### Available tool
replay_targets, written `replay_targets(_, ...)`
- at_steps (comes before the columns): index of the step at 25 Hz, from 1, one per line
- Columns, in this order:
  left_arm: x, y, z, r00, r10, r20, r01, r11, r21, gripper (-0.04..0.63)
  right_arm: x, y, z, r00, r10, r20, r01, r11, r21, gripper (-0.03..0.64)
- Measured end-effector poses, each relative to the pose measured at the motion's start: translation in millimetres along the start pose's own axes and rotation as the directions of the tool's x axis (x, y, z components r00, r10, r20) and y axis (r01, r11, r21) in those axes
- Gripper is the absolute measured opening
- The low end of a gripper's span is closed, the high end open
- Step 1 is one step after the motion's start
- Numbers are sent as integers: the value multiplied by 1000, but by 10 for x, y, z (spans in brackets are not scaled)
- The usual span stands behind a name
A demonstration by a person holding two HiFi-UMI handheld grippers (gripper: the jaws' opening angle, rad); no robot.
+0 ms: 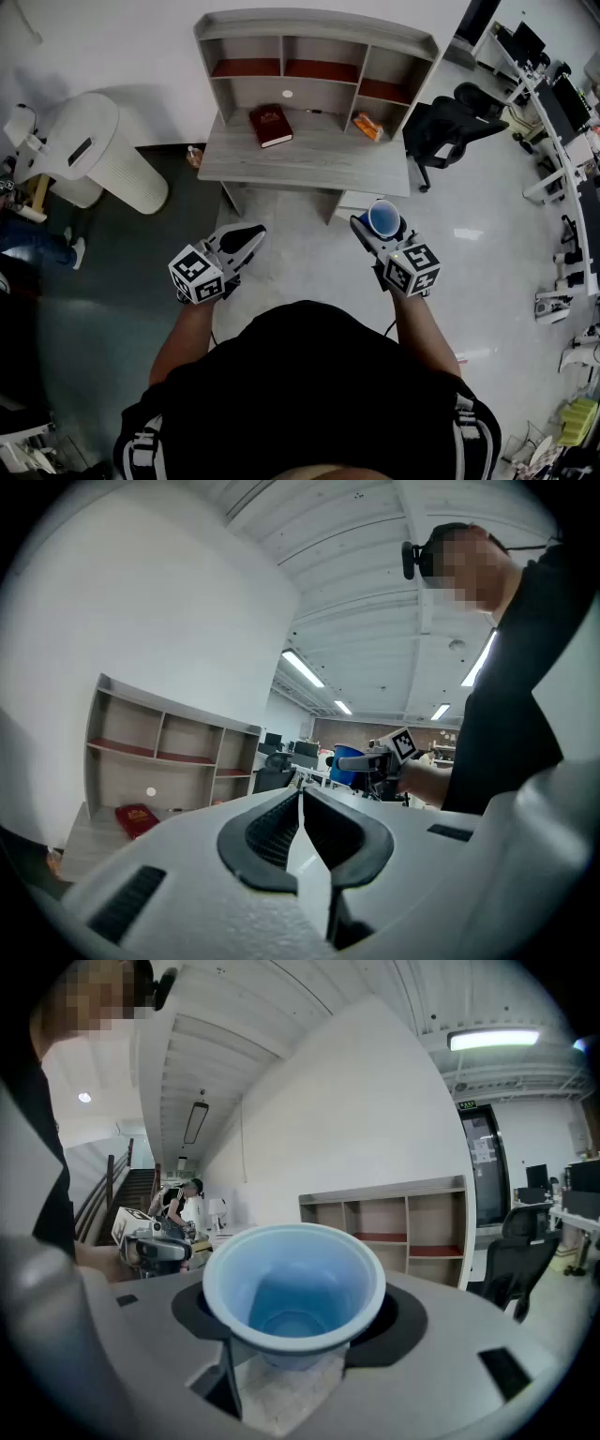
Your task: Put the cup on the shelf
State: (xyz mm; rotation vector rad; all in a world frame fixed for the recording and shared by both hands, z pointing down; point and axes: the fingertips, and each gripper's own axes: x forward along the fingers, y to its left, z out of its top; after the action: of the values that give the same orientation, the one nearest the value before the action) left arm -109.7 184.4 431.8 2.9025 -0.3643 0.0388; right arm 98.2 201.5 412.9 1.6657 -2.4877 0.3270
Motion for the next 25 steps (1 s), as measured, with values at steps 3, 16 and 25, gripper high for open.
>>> replay_targets(3,96,23,0,1000,8,3,-8,1000,-6,21,-3,-115,-11,1000,-2,0,2,1000,2,302)
replay_targets(16,571,-129,0,1000,6,-8,-5,1000,11,21,-112,-571,-22,1000,-2,32,2,1000,15,302)
replay_targets(25,974,-233,-52,1000,11,-24,-10,1000,9,21,-218,-958,-62,999,7,50,-8,1000,30,302)
